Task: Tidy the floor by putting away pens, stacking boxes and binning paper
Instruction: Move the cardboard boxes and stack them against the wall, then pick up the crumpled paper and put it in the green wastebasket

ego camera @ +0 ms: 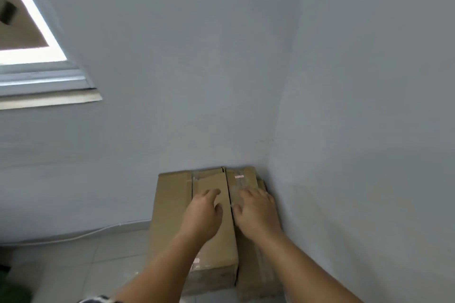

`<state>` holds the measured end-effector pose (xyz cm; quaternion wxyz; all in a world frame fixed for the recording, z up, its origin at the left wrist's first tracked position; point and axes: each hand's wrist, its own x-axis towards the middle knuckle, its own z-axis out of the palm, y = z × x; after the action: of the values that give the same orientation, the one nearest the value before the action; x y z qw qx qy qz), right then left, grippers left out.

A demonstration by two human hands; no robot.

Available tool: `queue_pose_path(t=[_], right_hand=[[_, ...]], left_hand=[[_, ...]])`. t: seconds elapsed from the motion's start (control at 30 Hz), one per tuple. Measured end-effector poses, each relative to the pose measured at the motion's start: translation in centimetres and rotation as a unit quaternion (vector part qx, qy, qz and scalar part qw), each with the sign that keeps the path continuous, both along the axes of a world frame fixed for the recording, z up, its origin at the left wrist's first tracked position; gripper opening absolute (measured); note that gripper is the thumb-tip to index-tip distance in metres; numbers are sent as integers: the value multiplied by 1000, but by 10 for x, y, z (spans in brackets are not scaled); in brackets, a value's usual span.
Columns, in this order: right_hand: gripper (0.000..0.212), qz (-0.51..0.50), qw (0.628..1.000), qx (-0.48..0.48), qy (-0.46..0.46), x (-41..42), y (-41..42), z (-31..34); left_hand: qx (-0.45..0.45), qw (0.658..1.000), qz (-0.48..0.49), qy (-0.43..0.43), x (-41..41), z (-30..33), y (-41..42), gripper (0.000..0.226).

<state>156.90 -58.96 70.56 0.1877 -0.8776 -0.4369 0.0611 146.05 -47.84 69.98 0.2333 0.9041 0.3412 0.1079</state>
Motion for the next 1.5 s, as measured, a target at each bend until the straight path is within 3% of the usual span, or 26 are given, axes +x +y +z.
queue_pose_path(t=[0.1, 0.23, 0.57, 0.9, 1.1, 1.5], right_hand=[[60, 17, 1000, -18, -7, -9, -1, 22], [65, 16, 999, -1, -31, -21, -6, 36], [48, 61, 998, -12, -26, -78, -26, 28], [45, 250, 968, -36, -6, -169, -47, 3], [44, 375, 926, -32, 2, -258, -54, -5], [48, 581, 811, -64, -14, -474, -51, -19]], left_hand=[[14, 1000, 4, -11, -17, 21, 3, 47], [25, 999, 18, -18, -41, 33, -1, 46], [9, 994, 106, -26, -121, 28, -29, 34], [-3, 961, 277, -16, -232, 11, -107, 29], [-21, 916, 401, -8, -322, -2, -161, 31], [-42, 778, 627, 6, -527, -12, -250, 31]])
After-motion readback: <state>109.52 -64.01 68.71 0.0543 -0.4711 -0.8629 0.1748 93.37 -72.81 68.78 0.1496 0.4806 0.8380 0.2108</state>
